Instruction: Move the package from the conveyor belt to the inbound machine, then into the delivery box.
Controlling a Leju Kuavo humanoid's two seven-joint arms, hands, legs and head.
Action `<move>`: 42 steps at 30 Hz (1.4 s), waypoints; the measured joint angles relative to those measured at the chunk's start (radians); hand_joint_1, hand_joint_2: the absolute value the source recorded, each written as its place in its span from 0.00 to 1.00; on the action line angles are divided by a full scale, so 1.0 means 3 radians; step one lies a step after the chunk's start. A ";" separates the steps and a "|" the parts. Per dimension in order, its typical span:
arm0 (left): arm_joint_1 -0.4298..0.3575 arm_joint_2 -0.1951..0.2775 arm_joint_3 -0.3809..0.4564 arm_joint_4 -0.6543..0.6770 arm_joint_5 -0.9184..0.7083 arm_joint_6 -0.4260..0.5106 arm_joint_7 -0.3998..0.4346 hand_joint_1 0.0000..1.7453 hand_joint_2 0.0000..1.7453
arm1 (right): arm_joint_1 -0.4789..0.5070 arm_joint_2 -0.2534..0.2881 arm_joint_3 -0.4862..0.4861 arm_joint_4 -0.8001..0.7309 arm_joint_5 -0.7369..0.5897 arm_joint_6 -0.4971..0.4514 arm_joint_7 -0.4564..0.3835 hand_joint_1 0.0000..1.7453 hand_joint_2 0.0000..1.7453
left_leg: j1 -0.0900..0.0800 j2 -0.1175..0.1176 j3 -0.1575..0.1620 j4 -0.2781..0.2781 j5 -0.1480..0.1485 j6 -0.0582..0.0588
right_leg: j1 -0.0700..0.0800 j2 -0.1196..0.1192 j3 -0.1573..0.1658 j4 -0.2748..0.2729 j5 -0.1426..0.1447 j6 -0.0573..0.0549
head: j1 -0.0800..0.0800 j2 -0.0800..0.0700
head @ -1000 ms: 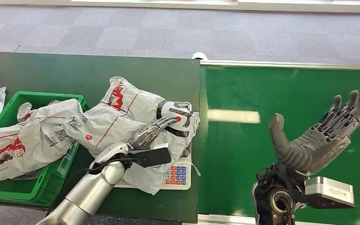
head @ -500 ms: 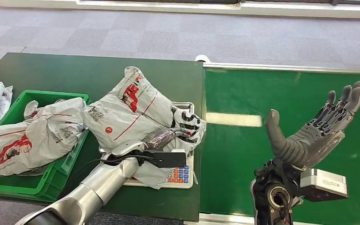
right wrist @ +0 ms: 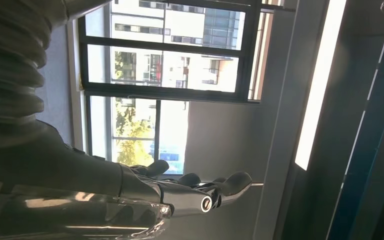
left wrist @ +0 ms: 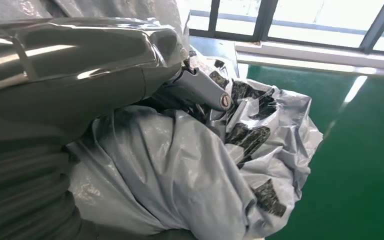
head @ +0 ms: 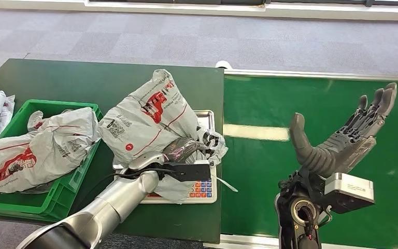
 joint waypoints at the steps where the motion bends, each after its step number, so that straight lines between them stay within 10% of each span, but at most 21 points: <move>1: 0.0028 0.0003 0.0029 -0.0040 0.0058 0.0026 -0.0024 0.84 1.00 | 0.0001 0.0000 0.0000 0.0004 0.0002 -0.0010 0.0005 0.00 1.00 | 0.0000 0.0001 -0.0002 0.0000 0.0000 0.0000 | 0.0000 0.0002 -0.0004 0.0000 0.0000 0.0000 | 0.0000 0.0000; 8: 0.0294 0.0072 0.0334 -0.0622 0.0586 0.0050 -0.0082 0.80 1.00 | 0.0028 0.0000 -0.0010 0.0026 -0.0006 -0.0086 0.0036 0.00 1.00 | 0.0001 0.0011 -0.0033 0.0000 0.0000 -0.0001 | 0.0001 0.0014 -0.0040 0.0002 0.0002 -0.0002 | -0.0001 0.0000; 22: 0.0584 0.0386 0.0541 -0.1647 0.1769 -0.1156 -0.0338 0.92 1.00 | 0.0118 -0.0008 -0.0042 0.0053 -0.0105 -0.0091 -0.0035 0.00 1.00 | 0.0001 0.0012 -0.0061 0.0001 -0.0002 -0.0003 | 0.0001 0.0017 -0.0070 0.0003 0.0002 -0.0002 | -0.0001 0.0000; 30: 0.0780 0.0524 0.0713 -0.2134 0.2192 -0.1347 -0.0435 0.99 1.00 | 0.0180 -0.0011 -0.0074 0.0053 -0.0108 -0.0088 -0.0082 0.00 1.00 | 0.0001 0.0016 -0.0062 0.0001 -0.0002 -0.0004 | 0.0002 0.0019 -0.0071 0.0003 0.0001 -0.0003 | 0.0000 0.0000; 42: 0.0963 0.0554 0.1565 -0.3060 0.1817 0.0091 -0.0480 1.00 1.00 | 0.0455 -0.0003 -0.0211 -0.0156 -0.0040 -0.0115 -0.0141 0.00 1.00 | 0.0004 0.0019 -0.0064 0.0001 -0.0003 -0.0005 | 0.0005 0.0019 -0.0076 0.0003 0.0001 -0.0003 | 0.0000 0.0000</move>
